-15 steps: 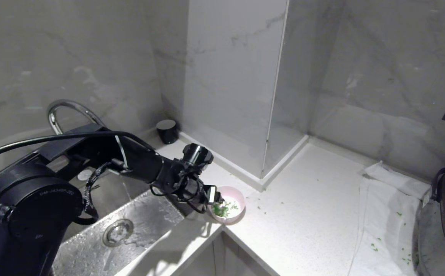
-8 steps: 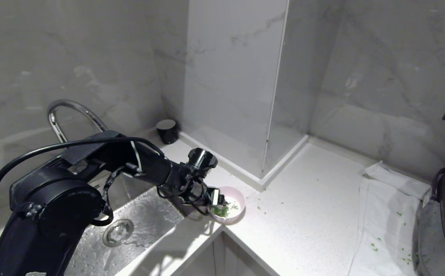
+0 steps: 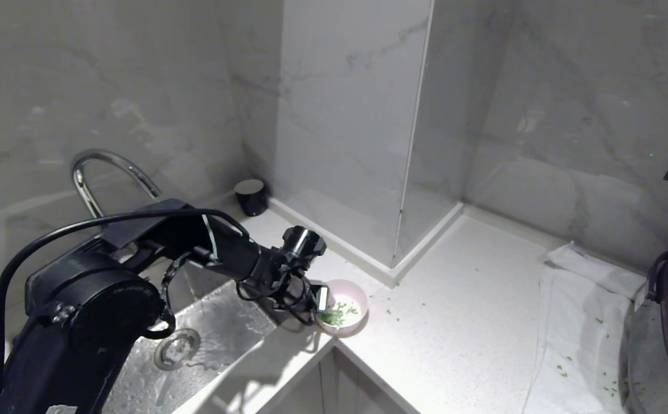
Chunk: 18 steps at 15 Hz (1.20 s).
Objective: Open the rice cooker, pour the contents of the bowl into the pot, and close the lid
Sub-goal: Fill a bowl with water from the tap
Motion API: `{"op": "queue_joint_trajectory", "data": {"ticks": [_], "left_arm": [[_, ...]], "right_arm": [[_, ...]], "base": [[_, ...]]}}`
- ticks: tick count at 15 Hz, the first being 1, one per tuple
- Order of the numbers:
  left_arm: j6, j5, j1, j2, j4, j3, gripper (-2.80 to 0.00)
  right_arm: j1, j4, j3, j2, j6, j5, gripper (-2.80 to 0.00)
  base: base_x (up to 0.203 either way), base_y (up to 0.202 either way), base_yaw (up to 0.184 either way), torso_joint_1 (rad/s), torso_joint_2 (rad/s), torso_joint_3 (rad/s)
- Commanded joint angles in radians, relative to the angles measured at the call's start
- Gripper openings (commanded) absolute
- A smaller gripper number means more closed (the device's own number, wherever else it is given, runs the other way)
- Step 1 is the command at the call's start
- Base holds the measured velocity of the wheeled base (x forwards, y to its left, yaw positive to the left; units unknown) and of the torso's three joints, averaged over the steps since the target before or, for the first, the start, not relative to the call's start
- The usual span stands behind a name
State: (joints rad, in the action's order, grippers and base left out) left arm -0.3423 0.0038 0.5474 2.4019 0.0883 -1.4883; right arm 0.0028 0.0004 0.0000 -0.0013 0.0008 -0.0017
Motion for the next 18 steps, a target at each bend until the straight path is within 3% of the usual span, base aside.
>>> {"op": "queue_joint_trajectory", "data": {"ticks": [1, 8, 12, 18], "left_arm": [[-0.003, 0.001, -0.001, -0.003, 0.002, 0.003, -2.80], [-0.061, -0.005, -0.017, -0.044, 0.004, 0.021, -2.80], [-0.102, -0.106, -0.092, -0.139, 0.002, 0.099, -2.80], [-0.101, -0.130, -0.190, -0.235, -0.007, 0.229, -2.80]], "right_arm": [[0.000, 0.000, 0.000, 0.001, -0.001, 0.000, -2.80], [0.000, 0.000, 0.000, 0.001, -0.001, 0.000, -2.80], [0.000, 0.000, 0.000, 0.001, -0.001, 0.000, -2.80], [0.000, 0.000, 0.000, 0.001, 0.000, 0.000, -2.80]], "base": [[0.000, 0.000, 0.000, 0.000, 0.00, 0.000], [0.000, 0.000, 0.000, 0.000, 0.00, 0.000], [0.000, 0.000, 0.000, 0.000, 0.00, 0.000], [0.000, 0.000, 0.000, 0.000, 0.00, 0.000]]}}
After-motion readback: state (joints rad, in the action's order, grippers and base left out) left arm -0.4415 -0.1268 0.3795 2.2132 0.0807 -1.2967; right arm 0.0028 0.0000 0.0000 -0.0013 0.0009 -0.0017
